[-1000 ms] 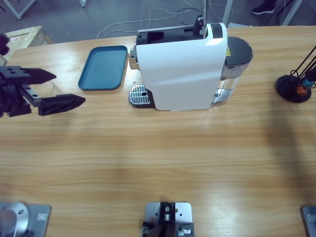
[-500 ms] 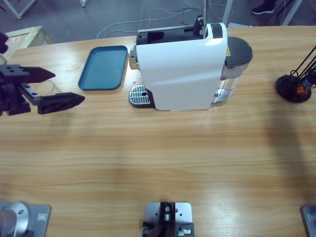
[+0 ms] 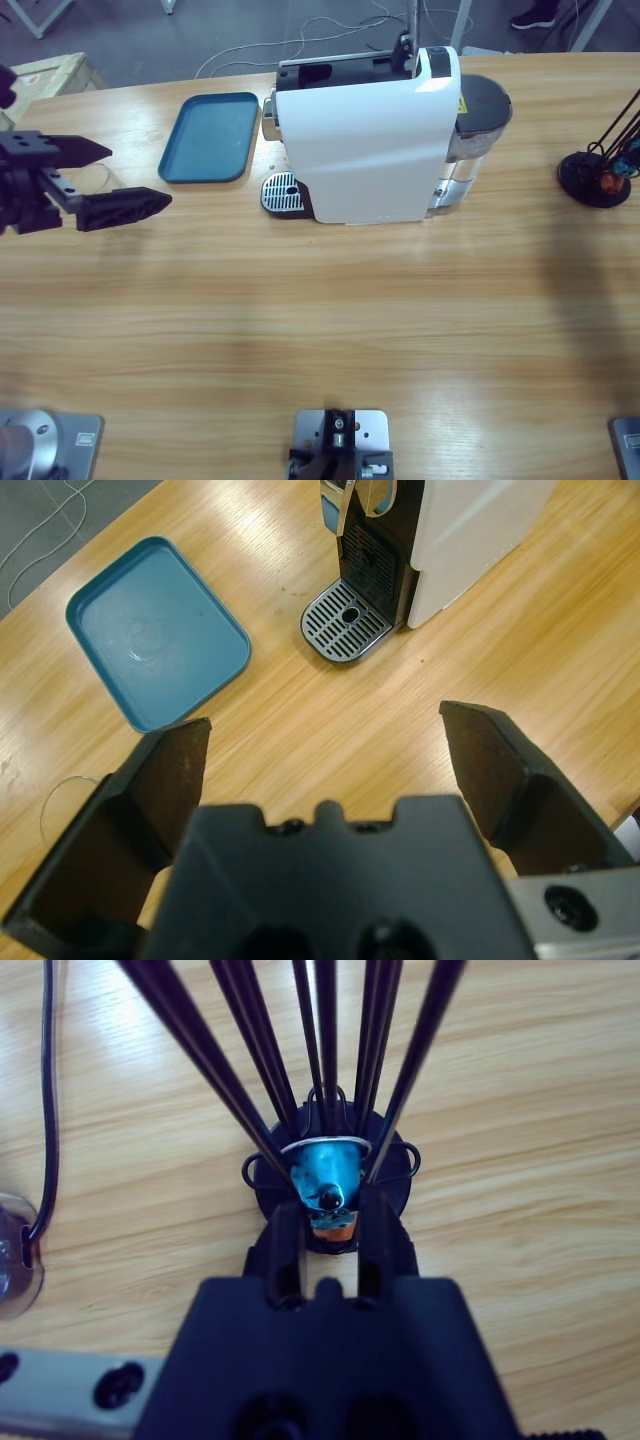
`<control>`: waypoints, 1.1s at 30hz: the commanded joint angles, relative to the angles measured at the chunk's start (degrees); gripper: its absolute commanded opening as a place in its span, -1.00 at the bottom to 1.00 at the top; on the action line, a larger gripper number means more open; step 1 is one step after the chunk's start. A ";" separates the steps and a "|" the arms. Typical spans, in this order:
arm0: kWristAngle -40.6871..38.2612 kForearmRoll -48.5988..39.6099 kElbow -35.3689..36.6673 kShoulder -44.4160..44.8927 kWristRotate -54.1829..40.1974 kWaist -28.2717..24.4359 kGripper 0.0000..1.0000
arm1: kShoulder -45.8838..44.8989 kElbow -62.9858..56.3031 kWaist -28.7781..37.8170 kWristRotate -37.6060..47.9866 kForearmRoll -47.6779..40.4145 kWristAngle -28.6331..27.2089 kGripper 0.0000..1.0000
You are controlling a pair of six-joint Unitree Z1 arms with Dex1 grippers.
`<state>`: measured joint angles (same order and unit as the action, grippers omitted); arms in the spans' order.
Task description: Pour coffee
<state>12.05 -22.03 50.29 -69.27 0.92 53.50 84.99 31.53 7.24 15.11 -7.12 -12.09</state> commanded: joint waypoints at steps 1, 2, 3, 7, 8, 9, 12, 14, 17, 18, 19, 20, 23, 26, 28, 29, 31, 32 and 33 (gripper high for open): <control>0.70 0.24 -1.57 0.72 0.13 0.55 1.00 | -1.11 0.75 -1.05 -0.52 0.61 0.57 -1.00; 0.70 0.24 -1.60 0.72 0.13 0.55 1.00 | -1.63 1.29 -1.03 -0.52 1.18 0.57 -1.00; 0.68 0.24 -1.62 0.72 0.13 0.52 1.00 | -2.23 1.75 -1.07 -0.52 1.90 0.57 -1.00; 0.29 0.55 -2.23 0.35 0.13 0.53 1.00 | -4.92 4.42 -1.03 -0.43 5.76 0.54 -1.00; 0.20 0.61 -2.44 0.23 0.13 0.55 1.00 | -5.71 5.48 -1.03 -0.36 7.15 0.33 -1.00; 0.20 0.71 -2.69 0.12 0.13 0.55 1.00 | -6.99 6.80 -1.02 -0.06 8.87 0.08 -1.00; 0.34 0.82 -3.34 0.03 0.18 0.55 1.00 | -10.55 9.96 -0.96 0.03 12.81 -0.30 -1.00; 0.36 1.22 -3.69 0.02 0.22 0.55 1.00 | -12.67 12.05 -0.84 0.03 15.43 -0.30 -1.00; 0.43 2.00 -3.71 -0.11 0.20 0.55 1.00 | -16.08 14.86 0.16 0.10 18.75 -0.30 -1.00; 0.43 2.28 -3.69 -0.16 0.15 0.55 1.00 | -17.33 15.94 0.72 0.10 20.18 -0.30 -1.00; 0.43 2.42 -3.60 -0.19 0.13 0.55 1.00 | -18.72 17.06 1.43 0.10 21.71 -0.30 -1.00; 0.48 2.68 -3.52 -0.25 0.13 0.53 1.00 | -20.28 18.66 2.85 -0.06 23.82 -0.37 -1.00; 0.68 2.79 -2.74 0.00 -0.24 0.53 1.00 | -22.80 21.68 9.41 -1.73 28.00 -0.69 -1.00; 0.96 2.77 -2.06 1.12 -0.38 0.53 1.00 | -21.34 22.56 22.91 -8.06 29.18 -0.23 -1.00; 0.89 2.33 -2.15 1.95 -0.52 0.55 1.00 | -18.05 23.35 32.72 -13.61 29.09 0.05 -1.00; 0.78 1.85 -2.27 2.30 -0.89 0.55 1.00 | -15.64 24.69 37.60 -17.48 29.27 0.06 -1.00; 0.45 1.13 -2.55 3.13 -2.22 0.52 1.00 | -12.11 27.78 42.30 -23.33 29.65 1.47 -1.00; 0.41 0.78 -2.62 3.53 -2.77 0.48 1.00 | -10.46 29.77 43.35 -26.06 29.86 3.33 -1.00; 0.34 0.47 -2.58 3.81 -3.19 0.46 1.00 | -8.68 31.98 43.93 -28.38 30.25 5.37 -1.00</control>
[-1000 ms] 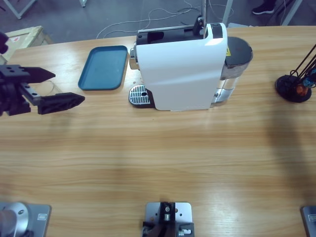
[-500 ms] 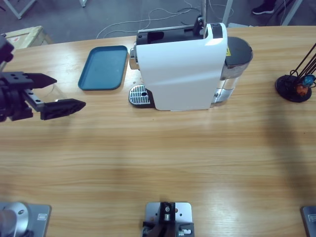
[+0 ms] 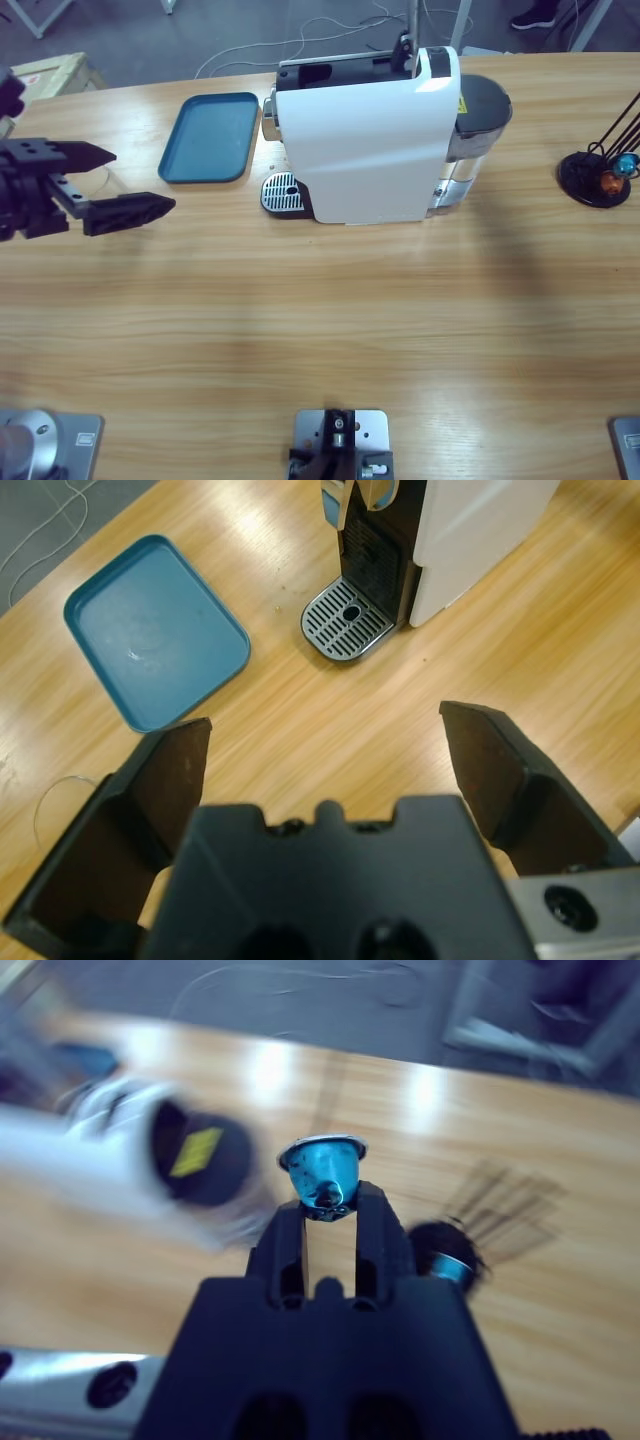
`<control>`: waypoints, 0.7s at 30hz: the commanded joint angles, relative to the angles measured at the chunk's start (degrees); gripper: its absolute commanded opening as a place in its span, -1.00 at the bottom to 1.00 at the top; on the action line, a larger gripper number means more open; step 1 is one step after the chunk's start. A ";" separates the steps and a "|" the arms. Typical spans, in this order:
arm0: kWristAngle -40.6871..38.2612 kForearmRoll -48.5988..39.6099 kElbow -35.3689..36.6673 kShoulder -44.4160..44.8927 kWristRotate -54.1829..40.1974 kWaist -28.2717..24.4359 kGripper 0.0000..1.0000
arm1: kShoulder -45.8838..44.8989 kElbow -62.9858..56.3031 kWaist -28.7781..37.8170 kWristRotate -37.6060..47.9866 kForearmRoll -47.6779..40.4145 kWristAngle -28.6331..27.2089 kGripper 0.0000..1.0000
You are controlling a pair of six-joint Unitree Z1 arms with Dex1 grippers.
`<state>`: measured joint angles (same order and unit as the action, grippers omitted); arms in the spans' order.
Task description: Pour coffee
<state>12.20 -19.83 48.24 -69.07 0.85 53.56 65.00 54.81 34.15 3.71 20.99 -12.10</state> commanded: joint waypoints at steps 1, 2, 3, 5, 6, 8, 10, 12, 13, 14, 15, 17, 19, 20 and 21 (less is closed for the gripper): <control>0.20 -1.86 -0.61 3.80 -3.44 0.39 1.00 | 13.26 11.02 17.20 -19.09 2.51 7.88 -1.00; 0.18 -1.91 -0.61 3.87 -3.56 0.32 0.99 | 15.33 13.45 17.27 -21.22 2.85 10.36 -1.00; 0.11 -1.96 -0.61 3.92 -3.58 0.32 0.99 | 17.51 15.91 17.39 -23.29 3.48 12.78 -1.00; 0.11 -1.88 -0.52 4.06 -3.67 0.28 0.99 | 22.20 21.18 17.87 -27.72 5.82 17.14 -1.00; 0.11 -1.89 -0.55 4.15 -3.67 0.28 0.99 | 24.98 24.95 18.13 -29.11 7.96 19.48 -1.00; 0.11 -1.88 -0.61 4.40 -3.67 0.11 0.98 | 28.86 30.43 18.32 -30.30 10.21 20.78 -1.00; 0.11 -1.93 -0.45 4.80 -3.67 -0.42 0.98 | 32.22 34.77 18.32 -31.09 11.23 20.83 -1.00; 0.11 -1.95 -0.25 5.49 -3.67 -1.46 0.98 | 35.30 37.88 18.29 -31.52 11.41 20.55 -1.00; 0.11 -1.96 -0.18 5.79 -3.67 -1.90 0.98 | 36.62 38.96 18.08 -31.90 11.44 20.39 -1.00; 0.11 -2.09 -0.04 6.17 -3.67 -2.32 0.98 | 37.81 39.94 17.71 -32.11 11.49 20.16 -1.00; 0.11 -2.16 0.08 6.51 -3.67 -2.65 0.98 | 38.88 40.68 17.30 -32.25 11.53 19.60 -1.00; 0.02 -2.32 0.17 7.00 -3.68 -3.39 0.98 | 41.08 41.84 16.11 -32.73 11.46 18.42 -1.00; -0.14 -2.44 0.17 7.19 -3.75 -3.90 0.98 | 43.05 42.91 15.19 -33.22 11.53 17.83 -1.00; -0.16 -2.49 0.11 7.18 -3.75 -3.90 0.98 | 43.79 43.17 14.74 -33.50 11.46 17.60 -1.00; -0.19 -2.53 0.10 7.05 -3.75 -3.92 0.98 | 44.33 43.28 14.21 -33.75 11.44 17.28 -1.00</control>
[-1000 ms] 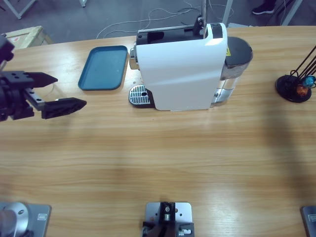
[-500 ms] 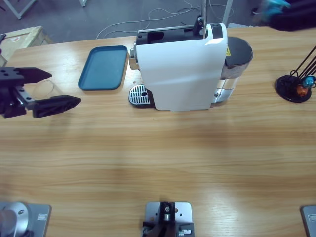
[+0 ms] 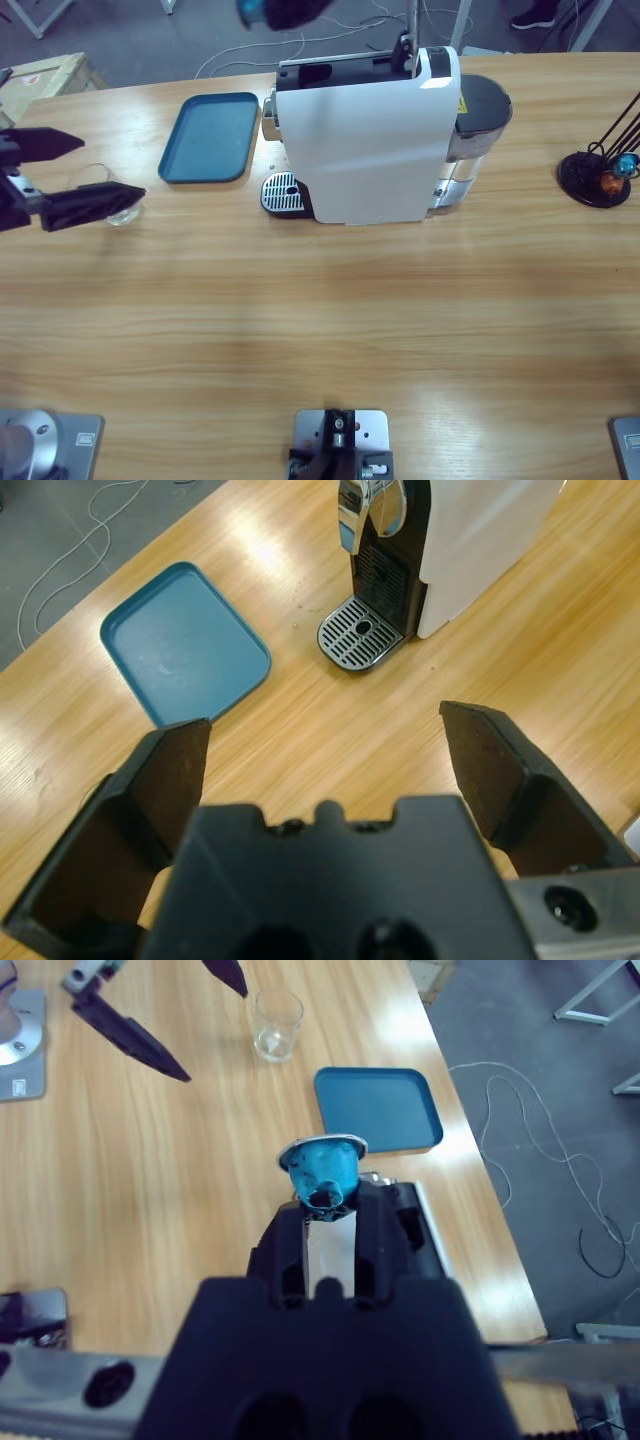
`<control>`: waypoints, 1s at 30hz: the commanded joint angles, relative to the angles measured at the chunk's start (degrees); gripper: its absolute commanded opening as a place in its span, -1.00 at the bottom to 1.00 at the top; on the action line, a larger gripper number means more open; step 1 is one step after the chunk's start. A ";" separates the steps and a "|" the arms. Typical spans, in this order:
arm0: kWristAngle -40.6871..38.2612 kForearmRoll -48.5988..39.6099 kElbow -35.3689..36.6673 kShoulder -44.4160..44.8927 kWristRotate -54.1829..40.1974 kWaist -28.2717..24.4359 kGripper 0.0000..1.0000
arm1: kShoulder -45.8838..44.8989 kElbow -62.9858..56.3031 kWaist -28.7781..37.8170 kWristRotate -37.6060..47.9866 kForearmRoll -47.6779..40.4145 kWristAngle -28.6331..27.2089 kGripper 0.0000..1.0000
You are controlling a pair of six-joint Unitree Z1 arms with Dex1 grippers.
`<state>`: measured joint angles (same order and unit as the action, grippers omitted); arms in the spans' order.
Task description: Pour coffee
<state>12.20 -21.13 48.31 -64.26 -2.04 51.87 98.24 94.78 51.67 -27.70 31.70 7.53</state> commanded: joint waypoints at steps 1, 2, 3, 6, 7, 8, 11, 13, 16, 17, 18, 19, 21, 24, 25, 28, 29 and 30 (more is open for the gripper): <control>-0.24 -1.28 0.03 2.17 -0.86 -2.28 0.98 | 11.48 3.30 -4.05 -2.48 0.68 -2.43 -1.00; -0.24 -1.25 0.03 2.05 -0.86 -2.28 0.98 | 11.69 3.15 -4.92 -2.58 0.65 -2.43 -1.00; -0.24 -1.19 0.03 1.82 -0.86 -2.30 0.98 | 11.79 2.87 -5.76 -2.65 0.61 -2.40 -1.00; -0.68 -1.19 -0.07 0.92 -0.77 -2.30 0.98 | 12.29 2.18 -6.67 -2.97 0.46 -2.12 -1.00; -0.95 -1.19 -0.06 0.61 -0.77 -2.30 0.98 | 12.66 2.16 -6.73 -2.97 0.35 -2.01 -1.00; -1.05 -1.18 -0.06 0.40 -0.77 -2.30 0.98 | 13.11 2.16 -6.73 -2.97 0.19 -1.99 -1.00; -1.12 -1.19 -0.11 0.33 -0.68 -2.30 0.98 | 14.08 2.18 -6.76 -2.97 -0.05 -1.99 -1.00; -1.12 -1.19 -0.44 0.45 -0.68 -2.30 0.98 | 14.80 2.16 -6.80 -2.97 -0.05 -2.06 -1.00; -1.12 -1.19 -0.58 0.59 -0.68 -2.30 0.98 | 15.47 1.90 -7.01 -2.97 -0.05 -2.22 -1.00; -1.12 -1.19 -0.58 0.73 -0.68 -2.30 0.98 | 15.57 1.95 -7.34 -2.97 -0.05 -2.34 -1.00; -1.12 -1.19 -0.60 0.77 -0.68 -2.30 0.98 | 15.56 2.13 -7.73 -2.97 -0.04 -2.41 -1.00; -1.12 -1.19 -0.69 0.71 -0.68 -2.30 0.98 | 15.40 2.34 -8.27 -2.97 0.03 -2.48 -1.00; -1.12 -1.19 -0.85 0.56 -0.68 -2.30 0.98 | 15.19 2.21 -8.71 -2.97 0.26 -2.43 -1.00; -1.24 -1.11 -0.85 0.27 -0.68 -2.30 0.98 | 15.06 1.12 -8.78 -3.11 0.33 -2.43 -1.00; -1.28 -1.11 -0.85 0.27 -0.68 -2.30 0.98 | 15.17 1.02 -8.78 -3.11 0.19 -2.36 -1.00; -1.26 -1.11 -0.85 0.19 -0.70 -2.30 0.98 | 15.64 1.25 -8.69 -3.06 -0.05 -2.01 -1.00; -1.21 -1.11 -0.85 0.19 -0.70 -2.30 0.98 | 15.66 1.30 -8.69 -3.06 -0.05 -1.83 -1.00; -1.21 -1.11 -0.85 0.19 -0.64 -2.30 0.98 | 15.59 1.35 -8.69 -3.06 -0.05 -1.52 -1.00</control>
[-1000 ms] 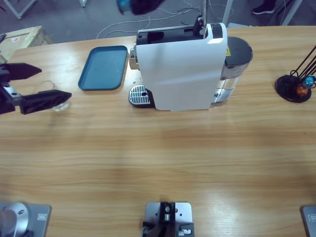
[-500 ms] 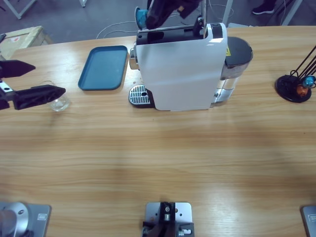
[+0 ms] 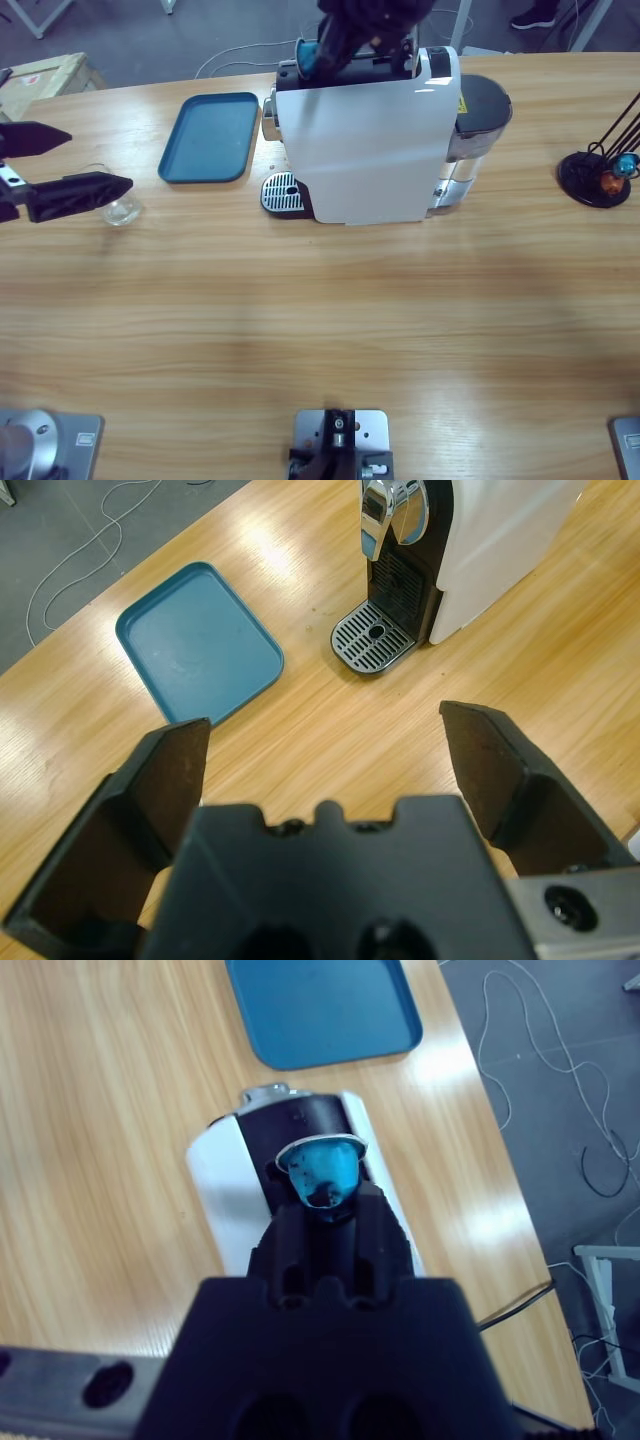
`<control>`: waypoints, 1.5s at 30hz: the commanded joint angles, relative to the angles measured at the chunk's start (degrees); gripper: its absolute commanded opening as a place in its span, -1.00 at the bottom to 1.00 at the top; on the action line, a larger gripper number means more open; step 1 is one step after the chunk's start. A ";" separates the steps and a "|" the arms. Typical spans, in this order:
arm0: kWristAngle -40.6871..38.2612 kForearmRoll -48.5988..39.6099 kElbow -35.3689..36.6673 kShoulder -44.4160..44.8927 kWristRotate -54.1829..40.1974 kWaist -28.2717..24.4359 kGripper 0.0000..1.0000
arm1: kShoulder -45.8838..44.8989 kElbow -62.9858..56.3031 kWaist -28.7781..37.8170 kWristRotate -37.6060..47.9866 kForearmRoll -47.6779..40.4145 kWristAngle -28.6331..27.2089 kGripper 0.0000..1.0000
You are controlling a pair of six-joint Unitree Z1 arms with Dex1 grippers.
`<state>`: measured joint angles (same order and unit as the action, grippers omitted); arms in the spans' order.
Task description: Pour coffee
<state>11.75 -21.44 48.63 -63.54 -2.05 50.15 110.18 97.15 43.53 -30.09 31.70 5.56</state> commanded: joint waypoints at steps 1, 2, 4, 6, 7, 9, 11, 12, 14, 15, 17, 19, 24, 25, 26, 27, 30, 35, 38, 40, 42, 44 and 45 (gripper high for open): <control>-0.76 -0.79 -1.17 -0.53 -0.57 -0.58 0.98 | 3.50 -1.02 -0.55 -0.62 -0.04 0.84 -1.00; -0.76 -0.79 -1.19 -0.53 -0.50 -0.58 0.98 | 3.41 -1.03 -0.55 -0.58 0.03 1.30 -1.00; -0.85 -0.79 -1.50 -0.53 -0.50 -0.58 0.98 | 3.24 -1.19 -0.27 -0.41 0.03 1.72 -0.99; -0.83 -0.79 -1.77 -0.44 -0.50 -0.58 0.98 | 3.06 -1.44 0.00 0.17 -0.04 1.66 -0.20; -0.83 -0.79 -1.91 -0.33 -0.50 -0.58 0.98 | 2.97 -1.52 0.12 0.33 -0.06 1.68 -0.14; -0.78 -0.79 -2.08 -0.14 -0.55 -0.58 0.98 | 2.85 -1.49 0.16 0.70 -0.22 1.17 0.29; -0.76 -0.79 -2.24 0.05 -0.59 -0.58 0.98 | 2.57 -1.35 0.16 0.89 -0.48 0.73 0.65; -0.76 -0.79 -2.31 0.09 -0.54 -0.58 0.98 | 2.30 -1.35 0.16 0.98 -0.55 0.42 0.80; -0.76 -0.79 -2.42 0.09 -0.50 -0.58 0.98 | 1.27 -1.31 0.35 1.26 -0.66 0.06 0.94; -0.78 -0.79 -2.49 0.07 -0.50 -0.58 0.98 | 0.51 -1.12 0.65 1.44 -0.68 -0.16 0.95; -0.85 -0.79 -2.49 -0.02 -0.50 -0.58 0.98 | -1.44 -0.26 1.81 2.14 -0.64 -0.25 0.63; -0.76 -0.69 -2.49 -0.09 -0.50 -0.58 0.98 | -4.39 0.48 4.15 4.02 -0.29 1.45 -0.65; -0.74 -0.84 -1.70 1.19 -0.66 -0.58 0.98 | -13.60 -4.51 11.35 20.18 4.40 -6.12 -1.00; -0.76 -1.18 -1.61 1.79 -0.68 -0.58 0.98 | -16.40 -8.49 12.58 24.17 4.58 -9.67 -1.00; -0.76 -1.74 -1.63 2.20 -0.68 -0.58 0.98 | -19.91 -13.71 12.92 28.88 4.69 -11.38 -1.00; -0.76 -2.32 -1.70 2.50 -0.64 -0.58 0.98 | -22.74 -17.50 12.94 33.32 4.56 -12.75 -1.00; -0.83 -2.73 -2.03 2.53 -0.50 -0.58 0.98 | -30.37 -26.96 12.94 47.53 0.24 -20.68 -1.00; -1.02 -2.73 -1.43 2.06 -0.32 -0.58 0.98 | -30.25 -28.49 9.63 61.50 -8.50 -30.45 -1.00; -1.02 -2.78 -1.57 2.28 -0.32 -0.58 0.98 | -23.46 -26.73 4.13 67.41 -17.83 -30.45 -1.00; -1.02 -3.25 -1.49 2.51 -0.24 -0.58 0.98 | -19.02 -24.55 1.47 70.75 -20.61 -28.87 -1.00; -1.02 -3.66 -1.49 2.86 -0.31 -0.58 0.98 | -15.55 -22.18 -0.04 72.66 -21.21 -27.80 -1.00; -1.00 -3.83 -1.68 3.08 -0.32 -0.58 0.98 | -13.99 -20.81 -0.69 73.49 -22.35 -25.51 -1.00; -1.00 -3.87 -1.87 3.06 -0.29 -0.58 0.98 | -13.64 -20.54 -0.72 73.70 -23.28 -23.70 -1.00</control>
<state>11.52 -23.93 47.58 -62.11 -2.05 50.12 86.74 73.27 46.40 39.67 12.53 -23.23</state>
